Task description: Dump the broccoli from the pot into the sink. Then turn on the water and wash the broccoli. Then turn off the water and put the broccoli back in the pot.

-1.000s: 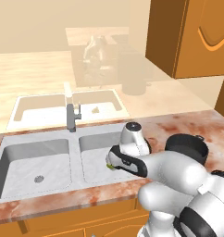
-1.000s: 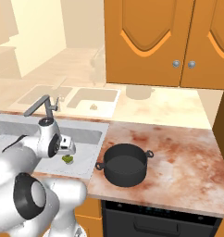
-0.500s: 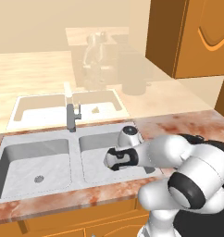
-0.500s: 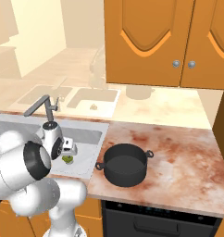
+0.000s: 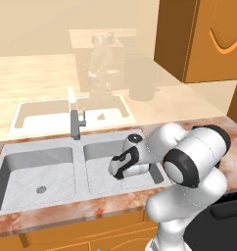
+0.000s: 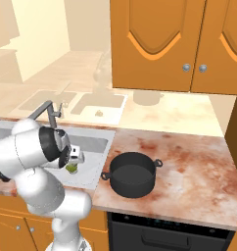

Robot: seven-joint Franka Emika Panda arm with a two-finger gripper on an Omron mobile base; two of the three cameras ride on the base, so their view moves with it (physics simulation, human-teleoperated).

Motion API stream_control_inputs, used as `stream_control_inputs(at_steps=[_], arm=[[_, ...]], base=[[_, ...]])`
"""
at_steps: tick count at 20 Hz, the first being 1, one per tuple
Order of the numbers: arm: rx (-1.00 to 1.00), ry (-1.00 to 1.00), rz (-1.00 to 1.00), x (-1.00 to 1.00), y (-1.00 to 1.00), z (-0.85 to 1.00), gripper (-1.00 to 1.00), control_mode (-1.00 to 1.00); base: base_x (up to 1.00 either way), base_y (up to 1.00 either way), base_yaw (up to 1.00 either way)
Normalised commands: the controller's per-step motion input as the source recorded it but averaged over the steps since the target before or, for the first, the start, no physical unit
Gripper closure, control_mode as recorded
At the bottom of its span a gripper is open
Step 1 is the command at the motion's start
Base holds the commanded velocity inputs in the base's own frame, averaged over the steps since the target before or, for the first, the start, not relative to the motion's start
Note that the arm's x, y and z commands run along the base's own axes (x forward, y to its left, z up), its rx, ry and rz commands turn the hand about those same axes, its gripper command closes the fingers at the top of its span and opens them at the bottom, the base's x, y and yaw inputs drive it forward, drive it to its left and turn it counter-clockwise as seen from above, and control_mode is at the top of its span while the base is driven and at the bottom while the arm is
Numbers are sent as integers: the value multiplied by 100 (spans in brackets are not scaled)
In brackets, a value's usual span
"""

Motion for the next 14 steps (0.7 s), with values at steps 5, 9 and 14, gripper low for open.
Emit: stream_control_inputs(at_steps=[5, 9, 14], arm=[[0, 1, 0, 29, 10, -21, -100, -100], [0, 3, 0, 29, 13, -29, -100, -100], [-1, 3, 0, 26, 10, -30, -100, -100]], base=[[0, 0, 0], [0, 0, 0], [0, 0, 0]])
